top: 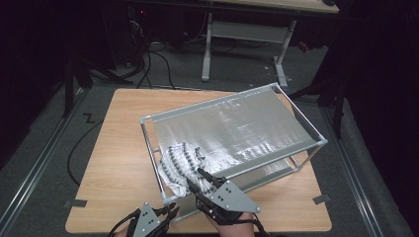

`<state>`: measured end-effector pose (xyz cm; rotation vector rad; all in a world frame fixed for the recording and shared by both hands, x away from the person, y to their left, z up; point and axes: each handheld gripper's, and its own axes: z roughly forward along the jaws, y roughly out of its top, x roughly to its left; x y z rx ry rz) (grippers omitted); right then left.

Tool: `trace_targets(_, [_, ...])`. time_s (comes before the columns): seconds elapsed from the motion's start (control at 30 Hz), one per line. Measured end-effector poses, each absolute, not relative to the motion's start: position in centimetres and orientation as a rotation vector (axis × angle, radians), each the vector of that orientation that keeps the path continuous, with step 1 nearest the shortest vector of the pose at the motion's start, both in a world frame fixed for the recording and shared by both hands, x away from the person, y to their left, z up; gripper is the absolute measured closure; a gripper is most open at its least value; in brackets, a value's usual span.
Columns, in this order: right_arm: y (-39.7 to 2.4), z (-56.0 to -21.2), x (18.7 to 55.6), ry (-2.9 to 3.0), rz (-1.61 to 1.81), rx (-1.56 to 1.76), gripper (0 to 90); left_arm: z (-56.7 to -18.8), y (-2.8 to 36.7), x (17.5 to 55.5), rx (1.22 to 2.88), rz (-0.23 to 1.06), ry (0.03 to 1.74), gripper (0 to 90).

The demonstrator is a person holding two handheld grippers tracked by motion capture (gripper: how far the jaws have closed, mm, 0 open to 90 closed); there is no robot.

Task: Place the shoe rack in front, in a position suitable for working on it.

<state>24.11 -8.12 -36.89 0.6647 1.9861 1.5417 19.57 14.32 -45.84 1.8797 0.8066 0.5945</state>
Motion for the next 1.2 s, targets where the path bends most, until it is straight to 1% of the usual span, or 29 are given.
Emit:
trace_targets(0.07, [-8.2, -36.8, 24.0, 1.975, 1.544, 0.666, 52.2, -45.8, 14.3, 19.6, 1.880, 0.594, 0.807, 79.3])
trace_targets(0.17, [-8.3, -36.6, 23.8, 1.967, 1.550, 0.666, 50.3, -45.8, 14.3, 19.5, 1.880, 0.595, 0.808, 79.3])
trace_targets(0.2, [-8.5, -36.4, 23.7, 1.958, 1.568, 0.672, 47.9, -45.8, 14.4, 19.5, 1.880, 0.595, 0.809, 79.3])
trace_targets(0.37, [-8.5, -35.8, 23.2, 1.916, 1.590, 0.665, 43.4, -45.8, 14.4, 19.5, 1.881, 0.595, 0.810, 79.3])
trace_targets(0.4, [-8.4, -35.8, 23.3, 1.915, 1.589, 0.670, 43.1, -45.8, 14.4, 19.5, 1.881, 0.595, 0.811, 79.3])
trace_targets(0.47, [-8.2, -36.1, 23.6, 1.919, 1.583, 0.676, 39.7, -45.8, 14.5, 19.5, 1.881, 0.596, 0.811, 79.3])
trace_targets(0.57, [-7.9, -36.7, 24.2, 1.918, 1.547, 0.699, 41.6, -45.8, 14.5, 19.5, 1.882, 0.598, 0.812, 79.2])
trace_targets(0.63, [-7.9, -37.0, 24.6, 1.918, 1.537, 0.728, 46.3, -45.8, 14.5, 19.4, 1.884, 0.602, 0.813, 79.2])
trace_targets(0.7, [-7.9, -37.1, 24.7, 1.924, 1.533, 0.736, 47.7, -45.8, 14.5, 19.4, 1.883, 0.603, 0.814, 79.2])
trace_targets(0.73, [-7.8, -37.2, 24.8, 1.933, 1.529, 0.739, 50.2, -45.8, 14.6, 19.4, 1.882, 0.603, 0.815, 79.2])
trace_targets(0.77, [-7.5, -37.5, 24.7, 1.953, 1.514, 0.730, 56.4, -45.8, 14.6, 19.4, 1.880, 0.605, 0.818, 79.2])
trace_targets(0.8, [-7.4, -37.5, 24.6, 1.953, 1.512, 0.718, 59.9, -45.8, 14.6, 19.4, 1.880, 0.605, 0.818, 79.2])
trace_targets(0.83, [-7.4, -37.5, 24.6, 1.953, 1.512, 0.718, 59.9, -45.8, 14.7, 19.4, 1.881, 0.606, 0.818, 79.2])
trace_targets(0.87, [-7.0, -37.5, 24.1, 1.961, 1.514, 0.698, 65.2, -45.8, 14.8, 19.3, 1.879, 0.609, 0.822, 79.2])
trace_targets(0.9, [-6.7, -37.6, 23.8, 1.962, 1.510, 0.678, 67.1, -45.8, 14.9, 19.3, 1.880, 0.610, 0.824, 79.2])
trace_targets(1.07, [-5.6, -37.6, 22.8, 1.979, 1.527, 0.628, 69.7, -45.8, 15.2, 19.2, 1.879, 0.614, 0.825, 79.2])
trace_targets(1.2, [-5.2, -37.6, 22.6, 1.973, 1.514, 0.616, 71.5, -45.8, 15.3, 19.2, 1.878, 0.617, 0.829, 79.2])
